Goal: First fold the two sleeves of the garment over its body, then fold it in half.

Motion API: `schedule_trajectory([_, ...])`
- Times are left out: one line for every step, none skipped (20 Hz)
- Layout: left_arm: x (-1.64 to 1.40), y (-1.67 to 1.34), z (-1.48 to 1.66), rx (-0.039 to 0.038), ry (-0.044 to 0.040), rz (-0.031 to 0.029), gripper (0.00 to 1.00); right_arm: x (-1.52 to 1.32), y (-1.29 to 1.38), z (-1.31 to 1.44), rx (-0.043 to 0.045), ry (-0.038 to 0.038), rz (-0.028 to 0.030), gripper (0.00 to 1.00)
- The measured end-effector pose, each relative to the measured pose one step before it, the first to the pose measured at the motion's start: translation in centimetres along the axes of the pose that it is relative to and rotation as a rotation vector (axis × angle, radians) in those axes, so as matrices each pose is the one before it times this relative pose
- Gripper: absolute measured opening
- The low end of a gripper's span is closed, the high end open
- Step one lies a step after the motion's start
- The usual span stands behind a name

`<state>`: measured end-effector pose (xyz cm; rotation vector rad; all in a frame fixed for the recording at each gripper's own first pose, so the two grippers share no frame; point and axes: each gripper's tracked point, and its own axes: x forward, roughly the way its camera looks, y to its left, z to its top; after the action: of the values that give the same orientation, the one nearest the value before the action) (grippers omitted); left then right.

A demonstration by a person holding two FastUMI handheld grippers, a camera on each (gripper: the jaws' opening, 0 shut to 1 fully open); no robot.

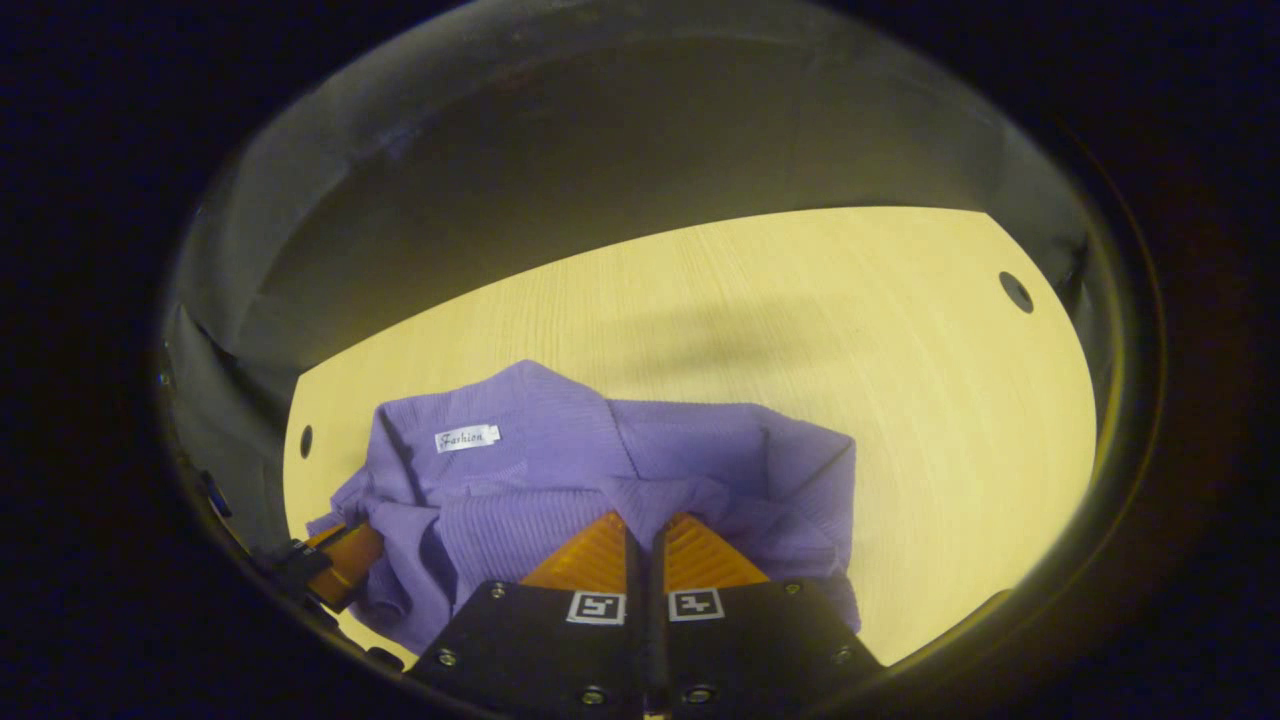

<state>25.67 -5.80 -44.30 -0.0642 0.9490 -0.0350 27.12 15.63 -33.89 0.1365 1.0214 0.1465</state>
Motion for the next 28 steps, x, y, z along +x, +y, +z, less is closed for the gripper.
schedule_trajectory([-0.029,0.055,-0.015,-0.01235,-0.00352,-0.00058,0.07,0.051,-0.151,0.007,-0.0169,-0.00673,-0.00744,0.01])
schedule_trajectory([-0.037,0.013,-0.035,-0.01498,-0.0035,-0.00306,0.06,-0.035,-0.087,0.003,-0.02246,-0.00918,-0.00907,0.02])
schedule_trajectory([-0.066,0.037,-0.001,-0.01222,-0.00286,-0.00508,0.06,0.066,-0.171,-0.049,-0.01966,-0.0076,-0.01151,0.02])
schedule_trajectory([-0.008,0.009,-0.124,-0.00653,0.00074,-0.00542,0.06,0.196,-0.066,-0.027,-0.01468,-0.00474,-0.00409,0.02])
schedule_trajectory([-0.027,0.054,0.134,-0.00158,-0.00184,-0.0051,0.08,-0.256,0.265,-0.062,-0.00568,-0.00118,-0.00085,0.04])
schedule_trajectory([0.021,0.029,-0.112,0.00126,0.00206,0.00076,0.1,0.055,0.248,-0.021,0.00002,-0.00308,0.0062,0.06])
schedule_trajectory([0.015,-0.064,0.089,0.00008,0.00003,-0.00768,0.12,-0.108,0.094,-0.063,0.00158,0.00248,0.0048,0.08])
schedule_trajectory([-0.007,-0.085,-0.097,-0.00498,-0.00109,-0.00588,0.16,-0.105,0.356,-0.027,0.0086,0.00469,0.01908,0.12])
schedule_trajectory([-0.101,-0.018,0.076,-0.00401,-0.00151,-0.00597,0.16,-0.169,0.346,-0.045,0.0086,0.00577,0.01924,0.13])
schedule_trajectory([-0.027,0.003,0.039,0.00426,0.0016,-0.00861,0.17,-0.001,-0.031,0.086,0.00103,-0.00211,0.00362,0.28])
schedule_trajectory([-0.207,-0.024,-0.015,0.0106,0.00517,-0.00587,0.2,-0.257,0.033,-0.075,-0.00012,0.00361,0.00529,0.32])
schedule_trajectory([-0.245,-0.085,0.087,0.01596,0.004,-0.00587,0.24,-0.433,0.112,-0.011,-0.00012,0.00532,0.0098,0.33])
schedule_trajectory([-0.557,-0.068,0.057,0.01644,0.00627,-0.00379,0.27,-0.443,0.874,0.001,0.00613,-0.00509,0.04038,0.33])
schedule_trajectory([-0.517,-0.27,0.336,0.01085,-0.01094,-0.01694,0.38,-0.544,0.681,0.238,-0.00291,-0.00998,0.02291,0.51])
schedule_trajectory([-0.728,-0.637,0.473,-0.00328,-0.0198,-0.03104,0.5,-0.689,-0.093,0.265,-0.02011,-0.01243,-0.01659,0.7])
schedule_trajectory([-0.767,-0.774,0.474,-0.00831,-0.01883,-0.03215,0.62,-0.462,-0.461,0.301,-0.02852,-0.01876,-0.02738,0.89])
schedule_trajectory([-0.822,-0.336,0.45,-0.00129,-0.01919,-0.00534,0.73,-0.835,-0.203,0.078,-0.02684,-0.01609,-0.01956,0.89])
schedule_trajectory([-0.833,-0.276,0.648,0.00187,-0.01765,-0.0077,0.85,-0.747,-0.101,0.119,-0.01784,-0.01258,-0.00722,0.89])
schedule_trajectory([-0.608,-0.364,0.322,0.0033,-0.01289,-0.00776,0.81,-0.872,0.029,0.079,-0.00911,-0.00844,-0.00274,0.9])
schedule_trajectory([-0.789,-0.507,0.222,0.00308,-0.00732,-0.00998,0.84,-0.714,0.181,-0.021,-0.00193,-0.00754,0.00456,0.93])
schedule_trajectory([-0.772,-0.377,0.159,0.00537,-0.00732,-0.00536,0.84,-0.797,0.089,-0.038,0.00062,-0.00588,0.00466,0.93])
schedule_trajectory([-0.776,-0.292,0.15,0.00557,-0.00965,-0.00208,0.84,-0.734,0.103,-0.037,0.00028,-0.00819,0.00183,0.93])
schedule_trajectory([-0.692,-0.513,0.086,0.00389,-0.01297,-0.00388,0.84,-0.794,0.128,-0.034,-0.00055,-0.00904,0.00233,0.93])
schedule_trajectory([-0.868,-0.435,0.072,0.0042,-0.01167,-0.00369,0.89,-0.978,0.134,-0.01,0.0,-0.01102,0.00346,0.93])
schedule_trajectory([-0.967,-0.376,0.06,0.00544,-0.01156,-0.00667,0.83,-1.068,0.189,0.008,-0.00004,-0.01271,0.00454,0.93])
schedule_trajectory([-1.091,-0.434,-0.051,0.00886,-0.01099,-0.0107,0.83,-1.185,0.104,0.013,-0.00046,-0.01725,0.00267,0.93])
schedule_trajectory([-1.123,-0.457,-0.163,0.0114,-0.01229,-0.00782,0.83,-1.019,0.048,0.031,-0.00081,-0.01543,0.00022,0.93])
schedule_trajectory([-1.327,-0.584,-0.024,0.01147,-0.01317,-0.00581,0.83,-1.162,0.06,-0.056,-0.00116,-0.01917,-0.00206,0.93])
